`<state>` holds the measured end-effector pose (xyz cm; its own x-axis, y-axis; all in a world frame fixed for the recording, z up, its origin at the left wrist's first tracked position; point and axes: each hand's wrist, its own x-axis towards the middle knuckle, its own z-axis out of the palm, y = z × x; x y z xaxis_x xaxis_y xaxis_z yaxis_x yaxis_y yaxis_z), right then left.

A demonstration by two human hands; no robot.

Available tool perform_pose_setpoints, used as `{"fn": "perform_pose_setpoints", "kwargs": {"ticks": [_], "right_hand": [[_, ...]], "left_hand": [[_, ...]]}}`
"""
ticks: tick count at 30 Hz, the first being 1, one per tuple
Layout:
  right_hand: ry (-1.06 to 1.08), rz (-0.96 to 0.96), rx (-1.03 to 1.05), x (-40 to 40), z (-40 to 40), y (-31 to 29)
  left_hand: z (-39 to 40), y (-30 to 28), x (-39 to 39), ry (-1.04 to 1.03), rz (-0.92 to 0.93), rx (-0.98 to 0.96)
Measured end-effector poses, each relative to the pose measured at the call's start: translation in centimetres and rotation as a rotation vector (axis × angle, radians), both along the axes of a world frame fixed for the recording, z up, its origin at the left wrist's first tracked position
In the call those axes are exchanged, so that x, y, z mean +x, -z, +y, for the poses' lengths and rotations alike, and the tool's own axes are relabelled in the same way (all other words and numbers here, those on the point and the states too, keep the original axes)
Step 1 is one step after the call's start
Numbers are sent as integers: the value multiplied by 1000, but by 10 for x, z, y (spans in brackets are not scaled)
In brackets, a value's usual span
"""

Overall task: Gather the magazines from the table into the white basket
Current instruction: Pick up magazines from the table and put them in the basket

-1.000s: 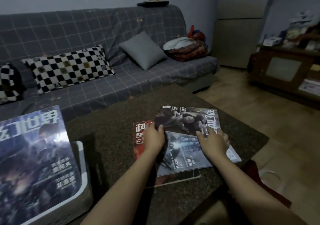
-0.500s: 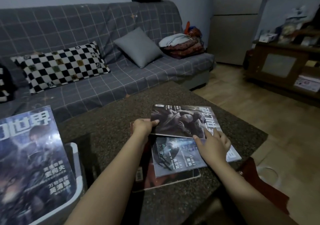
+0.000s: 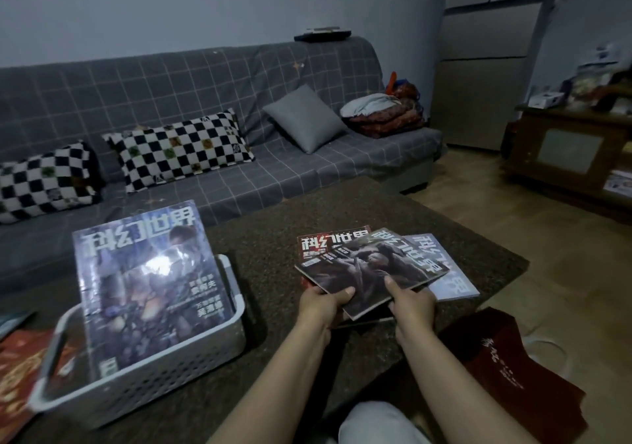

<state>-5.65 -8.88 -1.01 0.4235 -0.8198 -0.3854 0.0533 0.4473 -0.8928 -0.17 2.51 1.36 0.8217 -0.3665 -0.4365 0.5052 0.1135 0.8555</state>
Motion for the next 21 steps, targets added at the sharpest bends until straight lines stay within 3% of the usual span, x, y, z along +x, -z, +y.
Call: {"fn": "perform_pose_setpoints", "kwargs": {"ticks": [4, 9, 15, 21], "right_hand": [[11, -159, 67, -12, 27, -10], [-103, -259, -17, -27, 39, -43], [-245, -439, -91, -33, 43, -82], [-534, -513, -174, -12, 61, -118]], "left_hand": [[26, -7, -18, -74, -19, -54], [57, -33, -12, -218, 3, -173], [95, -79, -2, -214, -37, -286], [165, -109, 20, -75, -203, -130]]}}
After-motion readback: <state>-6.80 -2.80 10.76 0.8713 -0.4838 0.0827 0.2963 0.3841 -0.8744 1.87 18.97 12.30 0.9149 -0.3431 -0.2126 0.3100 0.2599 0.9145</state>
